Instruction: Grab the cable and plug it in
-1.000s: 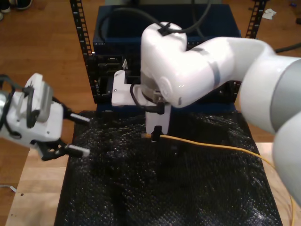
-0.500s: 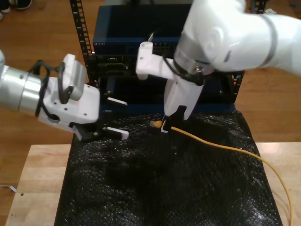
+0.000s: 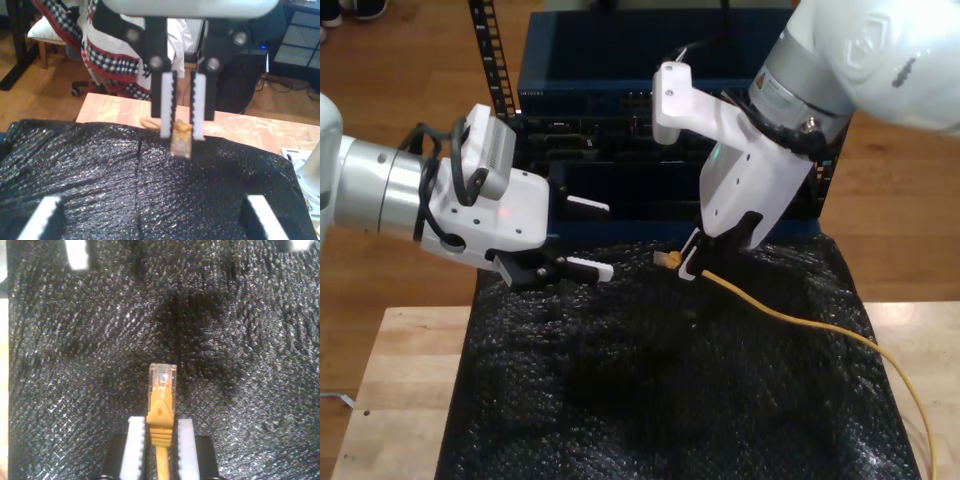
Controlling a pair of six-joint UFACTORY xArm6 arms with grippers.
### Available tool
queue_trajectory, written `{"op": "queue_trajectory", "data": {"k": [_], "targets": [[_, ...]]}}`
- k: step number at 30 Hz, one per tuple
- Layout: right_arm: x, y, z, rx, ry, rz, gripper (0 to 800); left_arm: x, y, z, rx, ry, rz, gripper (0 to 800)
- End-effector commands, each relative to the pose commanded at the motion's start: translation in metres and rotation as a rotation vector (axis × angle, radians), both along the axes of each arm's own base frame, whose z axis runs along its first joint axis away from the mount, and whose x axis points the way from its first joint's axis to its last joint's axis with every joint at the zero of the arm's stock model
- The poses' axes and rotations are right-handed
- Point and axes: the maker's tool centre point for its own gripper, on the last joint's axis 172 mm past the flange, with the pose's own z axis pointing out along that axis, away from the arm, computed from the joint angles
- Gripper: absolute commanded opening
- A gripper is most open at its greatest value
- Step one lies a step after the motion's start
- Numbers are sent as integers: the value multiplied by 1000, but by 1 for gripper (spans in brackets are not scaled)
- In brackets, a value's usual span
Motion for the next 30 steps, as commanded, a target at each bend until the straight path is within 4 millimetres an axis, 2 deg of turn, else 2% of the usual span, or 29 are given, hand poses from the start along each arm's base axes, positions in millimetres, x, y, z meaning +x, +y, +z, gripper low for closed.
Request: {"op": "queue_trajectory", "data": {"k": [4, 14, 19, 25, 30], "targets": [[-1, 0, 3, 2, -5, 1, 11, -3, -5, 16, -5, 9, -20, 798], [0, 1, 10, 10, -18, 1, 12, -4, -12, 31, -59, 19, -17, 792], [0, 1, 18, 17, -36, -1, 11, -5, -12, 30, -59, 20, -18, 779], [0, 3, 20, 19, -38, 2, 12, -9, -13, 17, -66, 33, -25, 761], [2, 10, 31, 44, -51, 6, 11, -12, -14, 13, -68, 29, -34, 744]]}}
